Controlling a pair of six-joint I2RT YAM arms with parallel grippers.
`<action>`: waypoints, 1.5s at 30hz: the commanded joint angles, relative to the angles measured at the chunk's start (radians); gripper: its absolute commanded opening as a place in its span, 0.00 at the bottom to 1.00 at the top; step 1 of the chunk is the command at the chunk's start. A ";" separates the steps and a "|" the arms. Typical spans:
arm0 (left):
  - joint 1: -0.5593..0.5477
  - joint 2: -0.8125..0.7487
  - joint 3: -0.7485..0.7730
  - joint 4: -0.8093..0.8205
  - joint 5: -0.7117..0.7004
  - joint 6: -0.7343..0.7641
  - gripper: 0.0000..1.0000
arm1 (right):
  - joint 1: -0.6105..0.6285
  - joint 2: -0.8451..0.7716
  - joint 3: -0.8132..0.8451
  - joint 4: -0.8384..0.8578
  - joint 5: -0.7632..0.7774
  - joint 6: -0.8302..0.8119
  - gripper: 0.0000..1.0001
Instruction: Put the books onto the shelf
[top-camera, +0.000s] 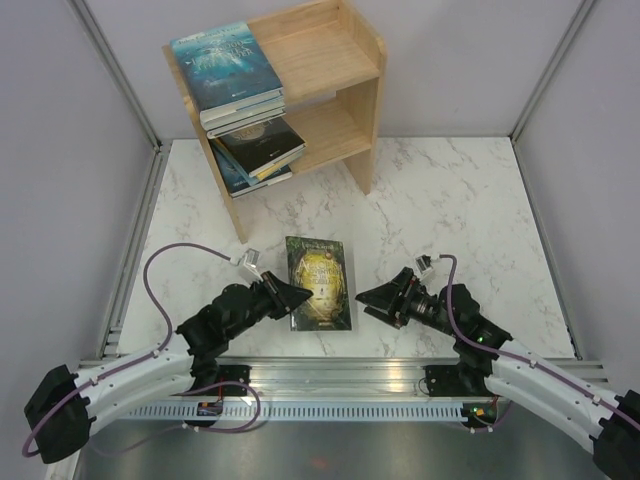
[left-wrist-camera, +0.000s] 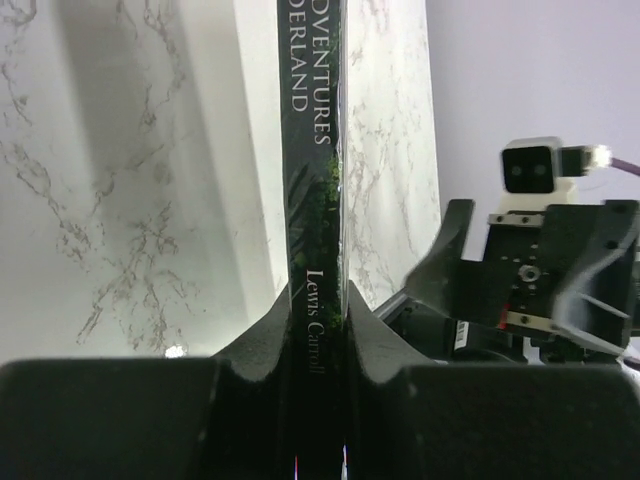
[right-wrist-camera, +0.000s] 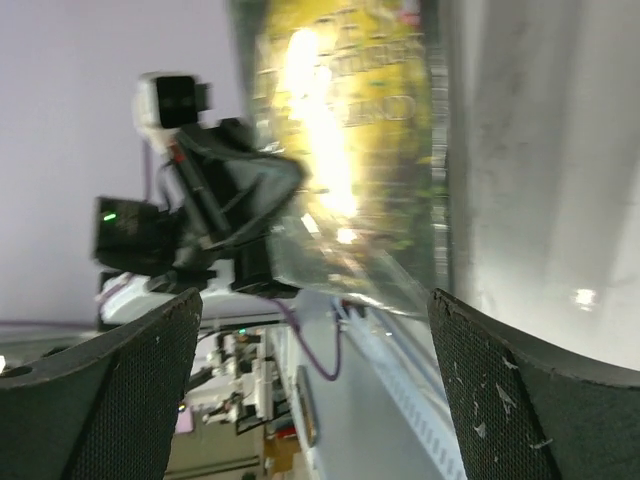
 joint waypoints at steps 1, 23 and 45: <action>0.004 -0.098 0.097 0.073 -0.057 0.011 0.02 | 0.008 0.028 0.054 -0.262 0.107 -0.088 0.96; 0.068 -0.147 0.014 0.138 -0.122 -0.121 0.02 | 0.256 0.503 -0.026 0.730 0.236 0.099 0.88; 0.082 -0.296 0.106 -0.166 -0.220 -0.058 0.02 | 0.281 0.777 0.023 0.886 0.278 0.134 0.89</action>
